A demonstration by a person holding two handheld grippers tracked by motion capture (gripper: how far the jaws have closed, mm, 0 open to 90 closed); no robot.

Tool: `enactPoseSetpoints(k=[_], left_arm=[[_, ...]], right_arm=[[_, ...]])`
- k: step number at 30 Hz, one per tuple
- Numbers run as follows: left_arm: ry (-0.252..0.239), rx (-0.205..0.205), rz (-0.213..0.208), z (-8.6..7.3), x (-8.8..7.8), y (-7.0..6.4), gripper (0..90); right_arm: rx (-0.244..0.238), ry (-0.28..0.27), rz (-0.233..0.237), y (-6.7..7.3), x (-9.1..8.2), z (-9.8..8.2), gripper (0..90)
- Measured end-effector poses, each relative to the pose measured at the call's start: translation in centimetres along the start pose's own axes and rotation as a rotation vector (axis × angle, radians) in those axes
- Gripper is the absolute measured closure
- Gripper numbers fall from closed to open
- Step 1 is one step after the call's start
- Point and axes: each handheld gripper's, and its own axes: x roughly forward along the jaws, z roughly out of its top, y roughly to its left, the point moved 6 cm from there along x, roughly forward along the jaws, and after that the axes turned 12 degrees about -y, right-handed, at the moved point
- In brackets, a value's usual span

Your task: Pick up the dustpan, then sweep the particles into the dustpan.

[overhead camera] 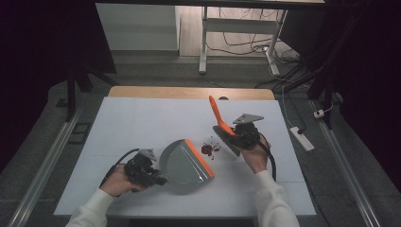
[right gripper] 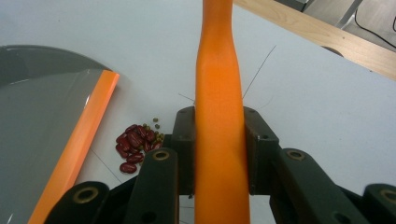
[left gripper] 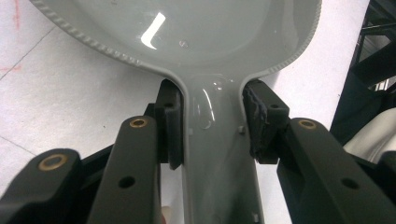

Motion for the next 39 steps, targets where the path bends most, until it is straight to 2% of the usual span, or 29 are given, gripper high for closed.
enactPoseSetpoints(k=[8, 12, 15, 23, 39], left_arm=[[0.026, -0.017, -0.013, 0.6, 0.9, 0.1, 61.6], [0.033, -0.029, -0.014, 0.8, 1.2, 0.1, 61.6], [0.029, -0.028, -0.014, 0.8, 1.3, 0.1, 61.5], [0.026, -0.029, -0.018, 0.8, 1.3, 0.1, 61.6], [0.024, -0.035, -0.027, 0.6, 1.5, 0.1, 61.7]], right_arm=[[0.007, 0.01, -0.011, -0.8, 0.9, -0.1, 70.2], [-0.009, 0.028, -0.016, -0.9, 1.9, -0.2, 70.2], [-0.027, 0.044, -0.012, -0.7, 2.4, -0.4, 70.2], [-0.038, 0.059, -0.017, -0.7, 2.9, -0.5, 70.2], [-0.032, 0.079, -0.009, -0.9, 4.2, -0.6, 70.2]])
